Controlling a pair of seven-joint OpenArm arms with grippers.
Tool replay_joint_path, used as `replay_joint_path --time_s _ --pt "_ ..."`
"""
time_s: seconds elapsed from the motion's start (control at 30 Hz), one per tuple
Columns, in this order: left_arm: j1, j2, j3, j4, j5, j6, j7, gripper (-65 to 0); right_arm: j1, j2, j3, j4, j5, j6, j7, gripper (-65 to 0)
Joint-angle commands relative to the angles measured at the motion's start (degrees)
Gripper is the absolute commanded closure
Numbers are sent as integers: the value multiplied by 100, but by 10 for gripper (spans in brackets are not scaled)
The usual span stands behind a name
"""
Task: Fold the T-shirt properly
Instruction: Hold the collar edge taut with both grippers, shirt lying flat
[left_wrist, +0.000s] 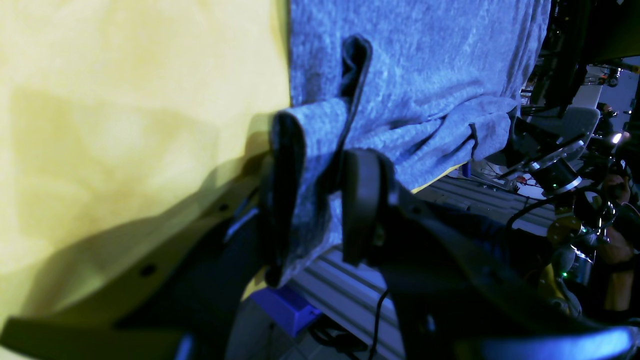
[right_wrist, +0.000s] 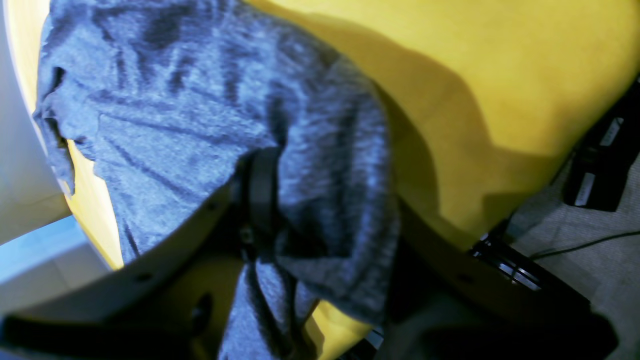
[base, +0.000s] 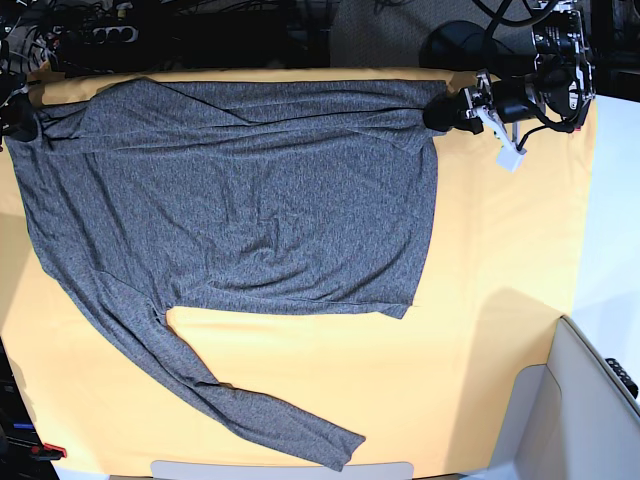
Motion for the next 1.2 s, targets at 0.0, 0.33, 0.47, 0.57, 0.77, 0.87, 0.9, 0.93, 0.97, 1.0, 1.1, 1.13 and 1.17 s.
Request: replay_joint_path --time_s 0.0,0.33,0.47,0.57,0.77,0.87,0.9,0.93,0.97,1.0,1.1,1.13,1.17 --pt "48 -108 -47 -22 598 148 135 -188 -16 97 30 8 -157 -84 31 -212" --pt "65 -108 -55 119 606 174 126 -188 -43 123 92 8 -192 -119 75 -289" --pt "83 -108 -178 488 606 183 144 -188 -183 106 391 43 -280 -128 75 -289" --pt "92 -108 -354 558 624 183 258 -188 -201 106 576 52 -605 -128 75 -289" --pt "92 -108 -539 594 606 183 447 -188 -236 106 769 52 -983 -137 40 -289" --pt "92 -108 -539 594 606 183 447 -188 -324 106 874 61 -983 -137 40 -289" --pt "92 -108 -539 611 598 183 447 -188 -341 114 901 70 -983 -137 40 -289" --pt "92 -108 -539 673 598 183 447 -188 -341 123 945 131 -992 -137 49 -287" --pt "92 -108 -539 743 598 183 447 -188 -341 123 989 219 -1001 -137 40 -287" --pt "92 -108 -539 813 598 183 447 -188 -359 123 1050 316 -1054 -137 40 -287" --pt "92 -108 -539 1051 598 183 447 -188 -394 97 1305 826 -1317 -400 40 -287" --pt "92 -108 -539 1156 598 183 447 -188 -394 62 1358 1037 -1405 -515 40 -287" --pt "92 -108 -539 1271 598 183 447 -188 -385 0 1411 1283 -1476 -594 40 -287"
